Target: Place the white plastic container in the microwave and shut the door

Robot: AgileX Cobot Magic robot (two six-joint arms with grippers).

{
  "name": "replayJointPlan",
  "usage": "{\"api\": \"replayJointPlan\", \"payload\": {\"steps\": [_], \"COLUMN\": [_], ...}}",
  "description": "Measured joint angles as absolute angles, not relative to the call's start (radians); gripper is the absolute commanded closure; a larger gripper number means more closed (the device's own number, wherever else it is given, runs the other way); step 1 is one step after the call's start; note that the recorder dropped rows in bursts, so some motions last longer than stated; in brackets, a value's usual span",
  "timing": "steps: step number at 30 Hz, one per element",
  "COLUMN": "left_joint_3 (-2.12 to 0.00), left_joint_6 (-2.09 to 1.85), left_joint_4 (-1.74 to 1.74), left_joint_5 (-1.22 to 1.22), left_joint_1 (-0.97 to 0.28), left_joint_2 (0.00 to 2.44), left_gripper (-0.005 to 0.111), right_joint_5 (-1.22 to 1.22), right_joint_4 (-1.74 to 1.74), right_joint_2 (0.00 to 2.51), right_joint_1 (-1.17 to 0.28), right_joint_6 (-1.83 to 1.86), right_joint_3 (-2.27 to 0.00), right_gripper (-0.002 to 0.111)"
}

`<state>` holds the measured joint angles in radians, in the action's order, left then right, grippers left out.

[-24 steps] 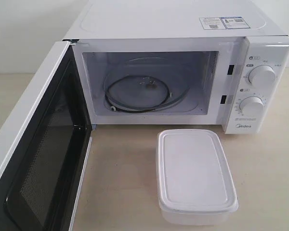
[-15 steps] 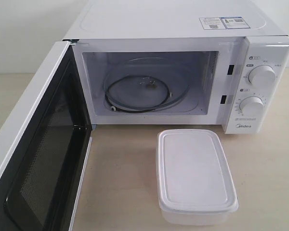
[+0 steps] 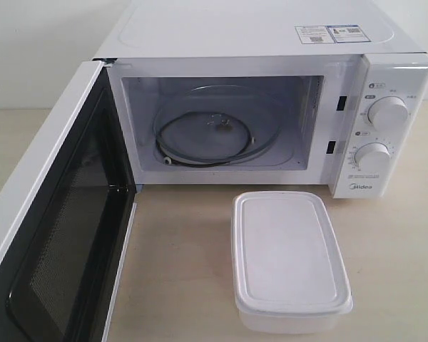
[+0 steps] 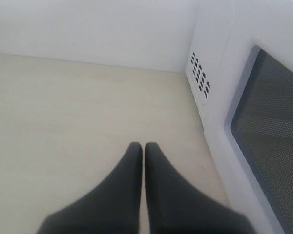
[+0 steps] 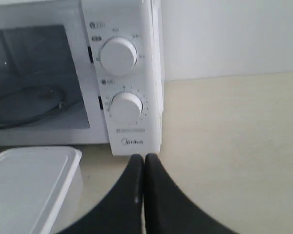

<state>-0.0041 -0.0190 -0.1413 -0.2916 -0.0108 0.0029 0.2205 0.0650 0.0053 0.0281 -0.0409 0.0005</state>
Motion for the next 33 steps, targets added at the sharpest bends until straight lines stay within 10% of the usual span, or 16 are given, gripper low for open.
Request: {"api": "replayJointPlan", "payload": {"steps": [11,33], "left_joint_3": [-0.004,-0.004], "left_joint_6": [-0.019,-0.019], "left_joint_4": [-0.141,-0.141], "left_joint_5": [-0.292,-0.292], "left_joint_1": [-0.011,-0.011], "left_joint_2": [0.003,0.003], "left_gripper": [0.102,0.102], "right_joint_5": [-0.367,-0.412], "right_joint_4": [0.076,0.082], "right_joint_2": [0.004,0.611], "right_joint_1": [0.028,0.028], "right_joint_6": [-0.045,0.016], "right_joint_3": [-0.002,-0.307], "right_gripper": [0.109,0.109]}}
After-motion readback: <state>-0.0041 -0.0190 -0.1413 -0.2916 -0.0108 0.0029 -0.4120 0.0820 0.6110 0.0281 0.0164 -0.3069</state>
